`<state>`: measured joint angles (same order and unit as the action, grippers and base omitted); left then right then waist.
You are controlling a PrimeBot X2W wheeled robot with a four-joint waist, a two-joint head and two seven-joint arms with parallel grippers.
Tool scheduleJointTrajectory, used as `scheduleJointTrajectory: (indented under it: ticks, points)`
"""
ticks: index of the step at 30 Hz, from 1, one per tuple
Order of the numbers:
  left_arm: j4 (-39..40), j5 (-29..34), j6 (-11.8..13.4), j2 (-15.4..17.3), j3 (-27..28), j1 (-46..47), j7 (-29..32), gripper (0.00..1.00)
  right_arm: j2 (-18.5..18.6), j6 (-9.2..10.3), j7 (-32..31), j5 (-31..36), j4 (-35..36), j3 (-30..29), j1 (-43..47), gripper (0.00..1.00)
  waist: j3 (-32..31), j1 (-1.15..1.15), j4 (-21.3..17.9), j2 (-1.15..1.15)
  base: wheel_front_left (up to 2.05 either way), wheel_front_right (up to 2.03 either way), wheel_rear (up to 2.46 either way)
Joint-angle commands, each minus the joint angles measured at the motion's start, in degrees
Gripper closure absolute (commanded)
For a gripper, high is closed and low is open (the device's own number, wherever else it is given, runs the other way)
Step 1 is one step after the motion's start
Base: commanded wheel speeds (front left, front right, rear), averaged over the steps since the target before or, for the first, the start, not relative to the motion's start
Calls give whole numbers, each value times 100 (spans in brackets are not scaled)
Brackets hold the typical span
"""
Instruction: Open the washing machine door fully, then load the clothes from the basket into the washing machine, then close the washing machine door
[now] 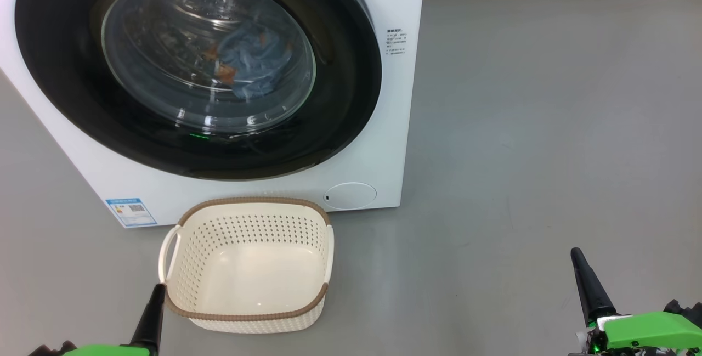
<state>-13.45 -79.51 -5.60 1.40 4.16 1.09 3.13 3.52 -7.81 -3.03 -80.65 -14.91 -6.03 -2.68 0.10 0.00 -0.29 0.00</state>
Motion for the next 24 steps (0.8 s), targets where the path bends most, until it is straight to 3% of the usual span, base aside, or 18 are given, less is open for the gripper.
scheduleJointTrajectory:
  ticks: [1,17,24]
  points:
    - [96,-163,-67,128,181,288,60,100,4,27,-50,-185,125,85,-282,100,0,0,2,0,0,0,0]
    - [-57,-1234,-185,147,235,504,329,100,-46,32,-324,-1138,91,-28,-347,100,8,0,29,0,0,0,0]
    - [-61,-1265,-189,148,236,511,336,100,-49,32,-333,-1165,90,-34,-349,100,8,0,29,0,0,0,0]
